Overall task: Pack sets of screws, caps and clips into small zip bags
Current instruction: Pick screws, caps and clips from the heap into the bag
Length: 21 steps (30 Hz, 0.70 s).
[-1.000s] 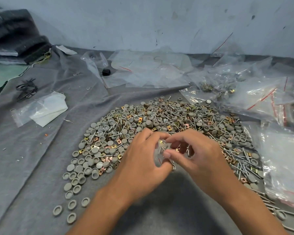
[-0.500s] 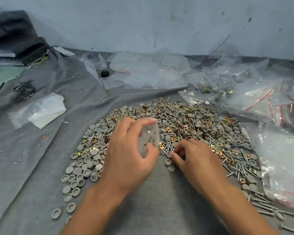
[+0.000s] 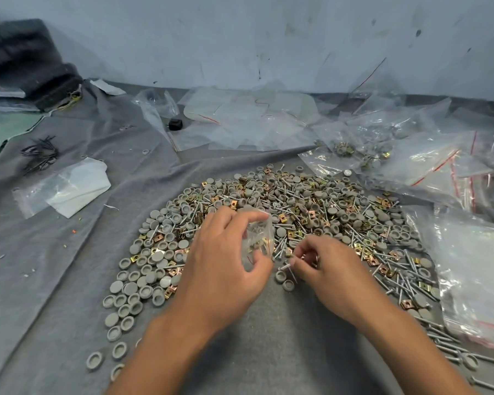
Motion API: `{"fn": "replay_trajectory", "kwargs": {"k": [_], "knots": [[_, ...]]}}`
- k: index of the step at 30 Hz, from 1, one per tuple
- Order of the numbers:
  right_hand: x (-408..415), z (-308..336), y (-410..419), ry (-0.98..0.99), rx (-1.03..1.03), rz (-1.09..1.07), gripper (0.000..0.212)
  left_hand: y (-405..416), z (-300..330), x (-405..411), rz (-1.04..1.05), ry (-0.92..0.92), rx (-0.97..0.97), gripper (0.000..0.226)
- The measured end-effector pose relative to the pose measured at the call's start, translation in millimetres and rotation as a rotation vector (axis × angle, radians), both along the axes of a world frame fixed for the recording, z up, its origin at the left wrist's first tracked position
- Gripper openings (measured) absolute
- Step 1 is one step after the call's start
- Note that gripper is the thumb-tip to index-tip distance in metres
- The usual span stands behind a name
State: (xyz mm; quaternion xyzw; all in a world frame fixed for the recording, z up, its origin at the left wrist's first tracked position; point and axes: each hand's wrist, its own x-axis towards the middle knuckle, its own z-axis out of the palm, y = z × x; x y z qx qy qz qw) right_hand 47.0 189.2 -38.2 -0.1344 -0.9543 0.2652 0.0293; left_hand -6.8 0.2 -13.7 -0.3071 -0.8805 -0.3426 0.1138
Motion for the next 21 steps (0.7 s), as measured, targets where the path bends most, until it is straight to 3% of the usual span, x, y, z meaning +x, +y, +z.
{"fn": "replay_trajectory", "kwargs": {"k": [6,11,21], "knots": [[5,19,0,0.385,-0.332,0.064,0.006,2,-2,1,-0.018,-0.011,-0.053,0.046],[8,27,-9,0.593,-0.161,0.262,0.011,4,-4,4,-0.033,-0.013,-0.065,0.046],[12,26,-14,0.639,0.029,0.372,0.018,6,-4,7,-0.062,-0.003,-0.087,0.044]]}}
